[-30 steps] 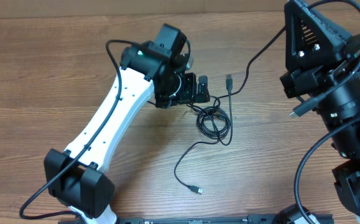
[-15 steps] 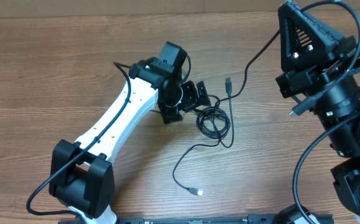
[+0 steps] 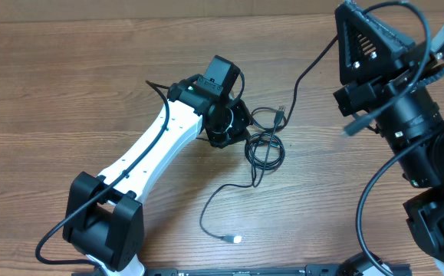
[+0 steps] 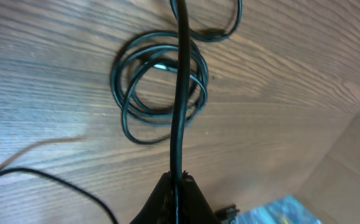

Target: Untangle cables

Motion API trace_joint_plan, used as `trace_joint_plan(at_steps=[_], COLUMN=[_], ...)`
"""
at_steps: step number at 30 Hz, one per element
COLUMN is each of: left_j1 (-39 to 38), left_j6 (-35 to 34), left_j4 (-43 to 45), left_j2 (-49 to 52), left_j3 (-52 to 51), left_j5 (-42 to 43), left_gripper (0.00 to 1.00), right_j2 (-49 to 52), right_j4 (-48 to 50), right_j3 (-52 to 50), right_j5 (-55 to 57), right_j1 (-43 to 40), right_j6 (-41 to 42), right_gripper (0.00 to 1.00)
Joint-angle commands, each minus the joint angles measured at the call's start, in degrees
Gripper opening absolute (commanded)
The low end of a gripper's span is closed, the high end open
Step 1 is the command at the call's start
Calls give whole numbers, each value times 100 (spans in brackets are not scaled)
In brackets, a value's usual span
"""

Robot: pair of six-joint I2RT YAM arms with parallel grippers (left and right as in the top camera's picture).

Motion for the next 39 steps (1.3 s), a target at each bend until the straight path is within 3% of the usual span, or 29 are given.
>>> trace_joint_plan(at_steps=[1,5,9,11,21,27,32,34,37,38,39], left_j1=[72,393,885,1117,1582,1576,1528,1493,1429,1410,1386], left_j6=[188,332,264,225,612,590,791,1121,1497,1497,1497], left_j4=[-42,-621,-1482,-1768,-1945,-1895,-1639,-1484,-1405,-1419,-1434], left_j2=[-57,-57,-57,-57,-57,-57,-57,-57,-57,-57,-57], left_j3=[-26,-24,-24,-24,-24,-24,-24,-24,-24,-24,-24], left_j5=[-662,-1596,-2988,-3298,-3141,-3053,-2465,-2037,-1659,-1661,-1668], left_gripper=[4,4,4,4,4,4,4,13,41,52,71], right_j2=[-26,-33,-31,-31,39,245,468,577,717,756,815], right_j4=[-101,-299,-173,-37,678,575,216,107,92,92,79], right_j3=[66,66,66,66,68,68,68,68,68,68,68], right_j5=[483,1593,2041,2046,2048,2435,1993,1572,1405,1405,1410], right_j1=[-83,-420,-909,-1191,-2389,-2903,-2924,-2924,-2924,-2924,-2924], right_j6=[22,-247,-960,-1200,-1449,-1698,-1694,-1631,-1296,-1248,-1244], right_gripper=[4,4,4,4,4,4,4,4,4,4,4])
